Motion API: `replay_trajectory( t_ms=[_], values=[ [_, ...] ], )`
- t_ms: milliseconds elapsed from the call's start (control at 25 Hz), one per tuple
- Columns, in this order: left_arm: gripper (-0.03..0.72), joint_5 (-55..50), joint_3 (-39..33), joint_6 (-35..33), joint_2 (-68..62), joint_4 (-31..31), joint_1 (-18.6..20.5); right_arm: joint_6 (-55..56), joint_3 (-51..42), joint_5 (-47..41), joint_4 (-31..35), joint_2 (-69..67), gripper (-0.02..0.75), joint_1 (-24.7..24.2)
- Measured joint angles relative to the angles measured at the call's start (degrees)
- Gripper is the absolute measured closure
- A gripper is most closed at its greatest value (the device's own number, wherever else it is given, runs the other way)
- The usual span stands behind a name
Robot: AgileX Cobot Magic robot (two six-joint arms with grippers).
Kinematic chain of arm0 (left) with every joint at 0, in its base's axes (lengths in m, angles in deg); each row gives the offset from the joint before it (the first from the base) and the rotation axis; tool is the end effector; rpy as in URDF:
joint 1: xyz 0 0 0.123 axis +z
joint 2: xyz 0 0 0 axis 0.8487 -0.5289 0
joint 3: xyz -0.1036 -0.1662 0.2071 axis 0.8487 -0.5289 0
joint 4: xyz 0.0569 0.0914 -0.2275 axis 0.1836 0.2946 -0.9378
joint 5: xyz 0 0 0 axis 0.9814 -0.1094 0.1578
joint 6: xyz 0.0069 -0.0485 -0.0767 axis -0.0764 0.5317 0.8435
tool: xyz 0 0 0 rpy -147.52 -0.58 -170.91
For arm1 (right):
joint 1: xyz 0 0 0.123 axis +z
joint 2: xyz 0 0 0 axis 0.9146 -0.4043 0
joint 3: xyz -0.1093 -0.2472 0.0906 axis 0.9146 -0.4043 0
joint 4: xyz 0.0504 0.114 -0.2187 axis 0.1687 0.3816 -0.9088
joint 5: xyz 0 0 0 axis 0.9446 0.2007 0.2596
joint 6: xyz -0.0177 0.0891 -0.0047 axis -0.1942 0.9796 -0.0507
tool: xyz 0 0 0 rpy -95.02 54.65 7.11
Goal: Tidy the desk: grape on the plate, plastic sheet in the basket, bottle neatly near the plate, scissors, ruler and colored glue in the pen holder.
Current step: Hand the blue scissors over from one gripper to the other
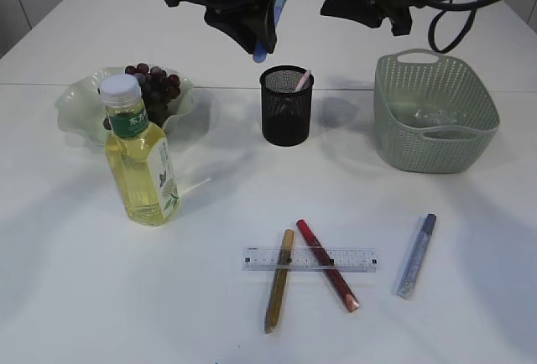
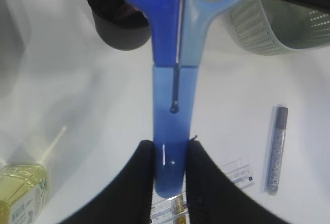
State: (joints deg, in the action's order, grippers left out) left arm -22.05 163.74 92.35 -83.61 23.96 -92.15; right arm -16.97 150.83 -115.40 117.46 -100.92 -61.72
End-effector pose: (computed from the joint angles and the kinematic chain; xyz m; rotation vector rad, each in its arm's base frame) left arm 0.3870 -0.2673 0.3281 0.3130 2.6756 -0.3834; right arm 0.4363 0.1006 0.2972 0.0476 2.1240 1.2733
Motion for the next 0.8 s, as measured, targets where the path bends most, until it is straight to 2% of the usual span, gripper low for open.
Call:
replay_trajectory(
  t_ms=[160,280,560,800],
  values=[
    [0.556,0.0,0.0,0.0,0.0,0.4,0.0,-4.5,0.0,-1.2,9.0,-1.9,0.374,0.0],
    [0.556,0.0,0.0,0.0,0.0,0.4,0.0,-6.6,0.0,-2.5,12.2,-2.9,0.374,0.0],
    [0.556,-0.1,0.0,0.0,0.0,0.4,0.0,-11.4,0.0,-4.1,16.6,-3.5,0.374,0.0],
    [0.556,-0.1,0.0,0.0,0.0,0.4,0.0,-12.8,0.0,-4.3,17.5,-3.6,0.374,0.0]
  ],
)
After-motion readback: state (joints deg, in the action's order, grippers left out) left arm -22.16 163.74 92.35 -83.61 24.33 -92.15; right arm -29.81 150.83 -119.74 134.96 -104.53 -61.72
